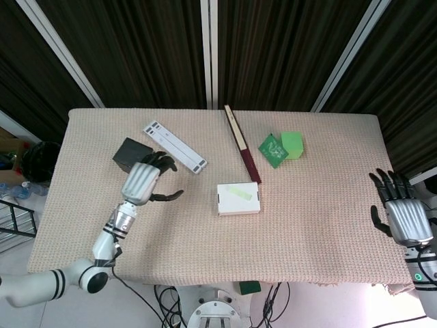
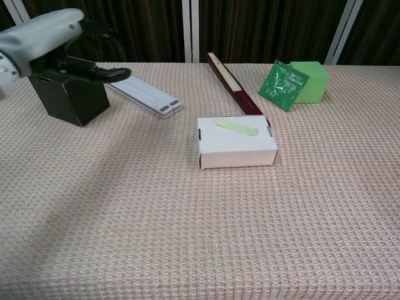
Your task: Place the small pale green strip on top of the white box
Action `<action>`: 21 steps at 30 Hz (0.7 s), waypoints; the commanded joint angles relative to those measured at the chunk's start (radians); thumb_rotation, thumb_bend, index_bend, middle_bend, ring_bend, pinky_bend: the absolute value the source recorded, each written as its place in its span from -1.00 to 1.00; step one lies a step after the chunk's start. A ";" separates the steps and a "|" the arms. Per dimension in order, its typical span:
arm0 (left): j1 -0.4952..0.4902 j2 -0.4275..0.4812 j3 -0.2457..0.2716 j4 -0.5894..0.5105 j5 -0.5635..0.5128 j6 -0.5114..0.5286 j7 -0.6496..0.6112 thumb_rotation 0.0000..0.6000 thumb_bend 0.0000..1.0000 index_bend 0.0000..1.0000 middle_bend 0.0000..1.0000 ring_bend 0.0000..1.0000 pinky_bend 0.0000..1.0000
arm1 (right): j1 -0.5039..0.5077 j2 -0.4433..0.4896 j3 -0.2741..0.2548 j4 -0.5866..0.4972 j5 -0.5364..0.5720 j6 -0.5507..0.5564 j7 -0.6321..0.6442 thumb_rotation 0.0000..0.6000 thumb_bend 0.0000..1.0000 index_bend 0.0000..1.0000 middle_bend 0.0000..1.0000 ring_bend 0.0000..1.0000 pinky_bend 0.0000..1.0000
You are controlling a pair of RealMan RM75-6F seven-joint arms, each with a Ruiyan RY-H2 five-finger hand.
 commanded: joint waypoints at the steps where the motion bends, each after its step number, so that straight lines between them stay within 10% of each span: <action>1: 0.125 0.118 0.073 -0.094 -0.038 0.083 0.006 0.31 -0.50 -0.24 -0.47 -0.64 -0.44 | 0.092 -0.015 -0.047 -0.012 -0.091 -0.120 -0.041 0.87 0.73 -1.00 -1.00 -1.00 -1.00; 7: 0.241 0.163 0.124 -0.064 0.002 0.183 -0.085 0.92 -0.47 -0.21 -0.46 -0.64 -0.45 | 0.205 -0.073 -0.061 -0.054 -0.135 -0.271 -0.119 0.69 1.00 -0.98 -1.00 -1.00 -1.00; 21: 0.378 0.194 0.129 0.068 0.015 0.240 -0.269 0.86 -0.43 -0.20 -0.46 -0.66 -0.50 | 0.396 -0.262 -0.004 0.001 0.024 -0.546 -0.346 0.86 1.00 -0.88 -1.00 -1.00 -1.00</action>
